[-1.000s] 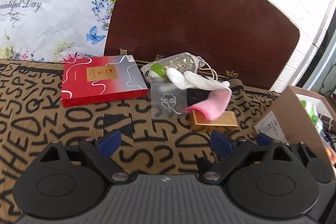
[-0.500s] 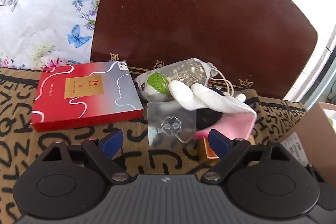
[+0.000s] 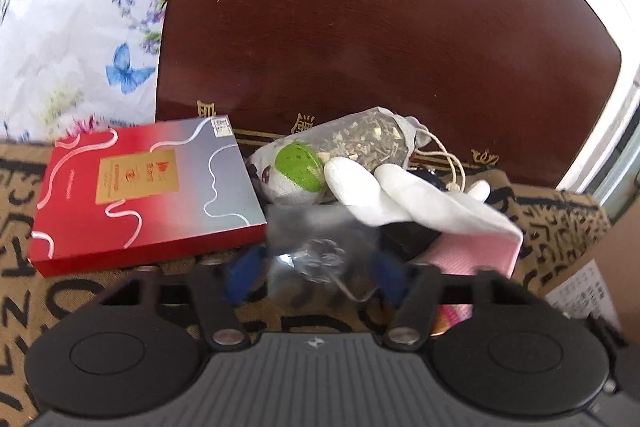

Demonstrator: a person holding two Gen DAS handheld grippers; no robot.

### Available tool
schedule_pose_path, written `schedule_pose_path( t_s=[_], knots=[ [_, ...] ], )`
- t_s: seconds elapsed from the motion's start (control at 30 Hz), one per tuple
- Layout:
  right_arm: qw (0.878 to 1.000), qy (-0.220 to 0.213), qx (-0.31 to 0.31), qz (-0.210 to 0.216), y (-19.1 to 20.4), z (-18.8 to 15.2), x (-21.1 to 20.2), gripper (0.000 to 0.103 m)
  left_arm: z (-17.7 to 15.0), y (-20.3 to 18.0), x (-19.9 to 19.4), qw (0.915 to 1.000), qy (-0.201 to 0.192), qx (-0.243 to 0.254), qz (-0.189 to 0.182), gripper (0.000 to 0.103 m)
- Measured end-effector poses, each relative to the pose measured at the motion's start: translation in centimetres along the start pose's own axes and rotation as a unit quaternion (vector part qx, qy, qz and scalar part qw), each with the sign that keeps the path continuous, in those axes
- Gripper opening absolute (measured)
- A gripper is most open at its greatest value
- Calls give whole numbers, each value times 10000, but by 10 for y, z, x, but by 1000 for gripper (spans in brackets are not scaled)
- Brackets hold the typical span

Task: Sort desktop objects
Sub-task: 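Close the left gripper on the clear hook while the right grasps the gold box, then carry the hook and gold box to the cardboard box with left and right grippers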

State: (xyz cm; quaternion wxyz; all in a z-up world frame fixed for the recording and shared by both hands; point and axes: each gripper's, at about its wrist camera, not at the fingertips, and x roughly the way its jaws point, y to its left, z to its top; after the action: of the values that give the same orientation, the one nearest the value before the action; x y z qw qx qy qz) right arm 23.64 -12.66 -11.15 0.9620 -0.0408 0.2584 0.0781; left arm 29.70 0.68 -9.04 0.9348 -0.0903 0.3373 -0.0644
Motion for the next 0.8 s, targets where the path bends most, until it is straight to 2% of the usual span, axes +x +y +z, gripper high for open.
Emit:
schedule_pose_path(
  t_s=[0.17, 0.37, 0.6, 0.8],
  knots=[
    [10000, 22, 43, 51, -2, -1, -3, 79, -4, -1, -5, 9999, 8, 106, 53, 55],
    [9996, 200, 69, 174, -4, -6, -20, 79, -13, 4, -26, 9998, 155, -82, -26, 54],
    [9978, 482, 210, 409, -11, -21, -54, 79, -41, -1, -62, 9994, 334, -44, -53, 54],
    [9963, 631, 0, 583, -14, -41, -92, 79, -70, -13, -93, 9982, 513, 300, -126, 55]
  ],
)
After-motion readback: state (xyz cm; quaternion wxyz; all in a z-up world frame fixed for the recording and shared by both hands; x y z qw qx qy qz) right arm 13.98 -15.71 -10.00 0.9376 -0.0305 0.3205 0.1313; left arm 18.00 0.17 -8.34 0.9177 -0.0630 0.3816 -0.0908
